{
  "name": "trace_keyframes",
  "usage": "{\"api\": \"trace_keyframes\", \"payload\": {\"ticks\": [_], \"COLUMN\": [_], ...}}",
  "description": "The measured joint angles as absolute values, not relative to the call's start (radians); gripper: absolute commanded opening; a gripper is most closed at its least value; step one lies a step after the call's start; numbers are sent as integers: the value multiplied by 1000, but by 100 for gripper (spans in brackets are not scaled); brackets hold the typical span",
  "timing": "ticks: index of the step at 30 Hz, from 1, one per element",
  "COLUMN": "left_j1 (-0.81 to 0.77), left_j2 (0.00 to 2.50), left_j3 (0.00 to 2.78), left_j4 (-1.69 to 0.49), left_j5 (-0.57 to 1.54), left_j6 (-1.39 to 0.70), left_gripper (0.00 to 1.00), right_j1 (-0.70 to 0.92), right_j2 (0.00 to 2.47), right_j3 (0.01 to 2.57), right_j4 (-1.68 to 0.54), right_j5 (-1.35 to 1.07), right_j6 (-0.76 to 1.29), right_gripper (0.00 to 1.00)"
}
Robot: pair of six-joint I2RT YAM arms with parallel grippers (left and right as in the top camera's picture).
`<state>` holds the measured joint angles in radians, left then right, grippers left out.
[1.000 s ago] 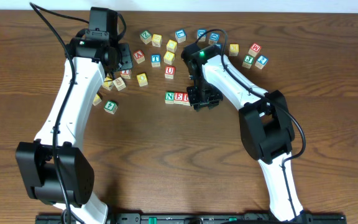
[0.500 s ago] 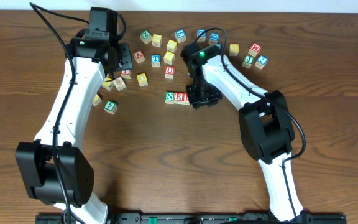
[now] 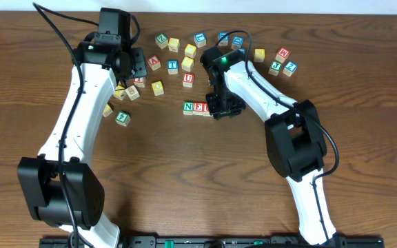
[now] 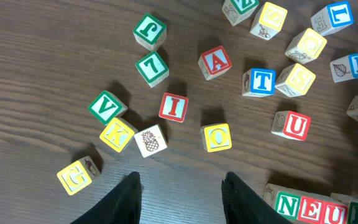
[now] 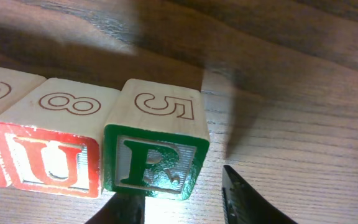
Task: Spell out NEURIPS
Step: 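Press the right gripper on the R block to square it, then lower the right gripper onto the R block's right side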
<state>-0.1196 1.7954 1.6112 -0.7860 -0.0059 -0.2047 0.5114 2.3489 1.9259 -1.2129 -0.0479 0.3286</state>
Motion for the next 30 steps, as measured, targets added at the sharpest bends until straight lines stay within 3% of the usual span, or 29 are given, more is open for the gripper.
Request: {"api": "trace_keyframes", "payload": {"ticks": [5, 14, 16, 30], "left_j1": [-120, -120, -120, -120], "left_j2": [1795, 1796, 1796, 1796], "left_j3": [1611, 1611, 1611, 1611], "left_j4": [-786, -781, -779, -774], "left_j5": [-6, -6, -6, -6], "left_j6": [-205, -205, -204, -205], "left_gripper": [42, 41, 42, 41], "right_j1": [511, 509, 502, 459], "right_j2": [2349, 2296, 2253, 2224], "right_j3": [1926, 1936, 1942, 1942], "right_j4": [-1218, -1239, -1229, -1016], "right_j5": [-57, -75, -74, -59], "right_j6": [330, 329, 329, 330], "right_gripper": [25, 27, 23, 14]}}
